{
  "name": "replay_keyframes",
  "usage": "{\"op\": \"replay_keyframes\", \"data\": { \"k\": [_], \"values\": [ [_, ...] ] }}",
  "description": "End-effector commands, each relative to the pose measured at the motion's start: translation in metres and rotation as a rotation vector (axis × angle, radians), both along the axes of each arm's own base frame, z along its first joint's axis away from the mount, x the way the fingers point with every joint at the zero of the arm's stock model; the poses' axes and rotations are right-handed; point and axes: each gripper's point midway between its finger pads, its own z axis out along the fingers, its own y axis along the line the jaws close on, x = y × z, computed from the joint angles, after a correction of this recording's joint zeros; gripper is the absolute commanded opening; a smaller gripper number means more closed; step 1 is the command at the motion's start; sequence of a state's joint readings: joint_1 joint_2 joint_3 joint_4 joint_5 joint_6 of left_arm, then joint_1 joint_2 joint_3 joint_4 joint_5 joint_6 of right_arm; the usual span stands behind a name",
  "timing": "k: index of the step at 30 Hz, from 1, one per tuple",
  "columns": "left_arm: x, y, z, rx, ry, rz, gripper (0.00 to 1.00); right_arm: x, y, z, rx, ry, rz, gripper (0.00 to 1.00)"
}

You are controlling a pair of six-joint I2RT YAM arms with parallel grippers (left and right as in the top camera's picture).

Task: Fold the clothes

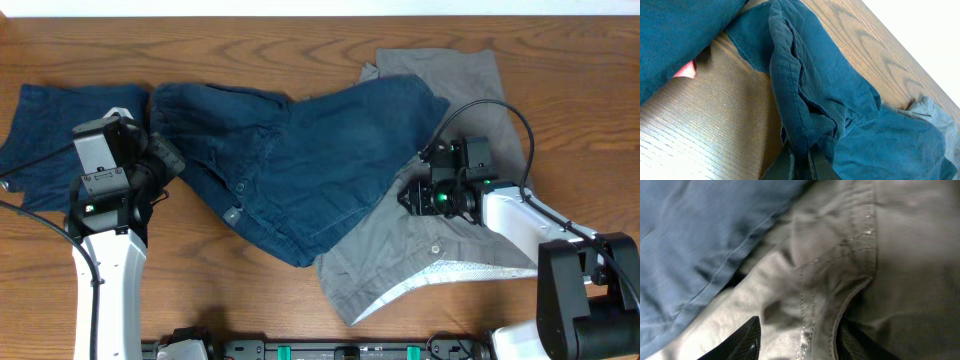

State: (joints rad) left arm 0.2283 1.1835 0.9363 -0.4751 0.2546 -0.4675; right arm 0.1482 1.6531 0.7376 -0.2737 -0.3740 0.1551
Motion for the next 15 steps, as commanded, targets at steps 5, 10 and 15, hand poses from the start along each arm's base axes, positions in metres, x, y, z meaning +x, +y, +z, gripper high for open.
{"op": "replay_keyframes", "data": {
  "k": [5,10,15],
  "values": [
    [0.000,0.004,0.006,0.012,-0.013,0.016,0.05,0.000,-0.170,-0.026,-0.543,0.060,-0.534,0.44],
    [-0.001,0.004,0.005,0.011,-0.006,0.016,0.06,-0.024,-0.259,-0.017,-0.624,0.114,-0.811,0.45],
    [-0.002,0.005,0.001,0.014,0.010,0.019,0.06,-0.087,-0.318,-0.021,-0.565,0.272,-1.233,0.49]
  ]
}}
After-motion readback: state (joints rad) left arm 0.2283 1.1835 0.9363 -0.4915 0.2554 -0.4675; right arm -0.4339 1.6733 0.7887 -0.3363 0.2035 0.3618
